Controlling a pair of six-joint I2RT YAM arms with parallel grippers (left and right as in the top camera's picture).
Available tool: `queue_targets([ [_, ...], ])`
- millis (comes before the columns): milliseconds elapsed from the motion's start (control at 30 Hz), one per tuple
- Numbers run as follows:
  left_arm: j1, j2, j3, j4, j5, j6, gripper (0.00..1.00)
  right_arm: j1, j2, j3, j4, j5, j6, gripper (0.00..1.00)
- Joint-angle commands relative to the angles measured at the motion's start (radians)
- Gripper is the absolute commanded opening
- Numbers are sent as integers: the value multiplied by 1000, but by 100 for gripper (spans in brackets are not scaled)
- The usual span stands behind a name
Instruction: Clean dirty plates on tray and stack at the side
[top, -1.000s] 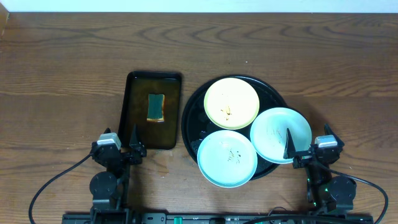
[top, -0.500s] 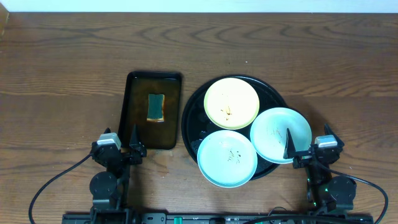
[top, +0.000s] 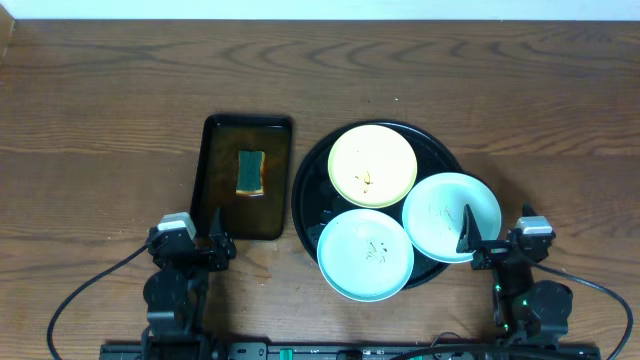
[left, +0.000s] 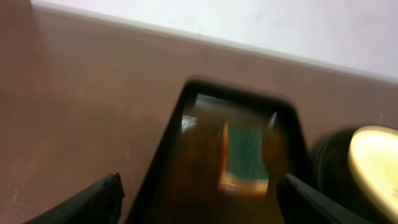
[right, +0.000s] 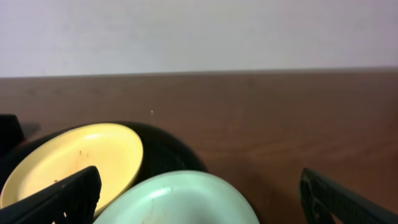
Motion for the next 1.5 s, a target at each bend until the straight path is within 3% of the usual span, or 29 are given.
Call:
queue_targets([
  [0,6,138,148,-68,-8,-5,79,8,80,90,-77,34,69,99],
  [233,6,518,463,-247,-7,-5,80,6,383,346,-267,59,68,99],
  [367,6,737,685,-390,-4,-5,80,6,646,562,-428,52,68,99],
  [567,6,916,845,-521,-4,-6,80,6,931,797,-596,50,4,99],
  [833,6,989,845,-369,-3,-89,80,6,1059,846,-605,37,4,99],
  [1100,-71,1203,846,-153,-7,-8,79,6,1060,846,-599,46,5,99],
  [1467,-149,1519,845,-46,-8,-4,74,6,1060,846,-599,46,5,99],
])
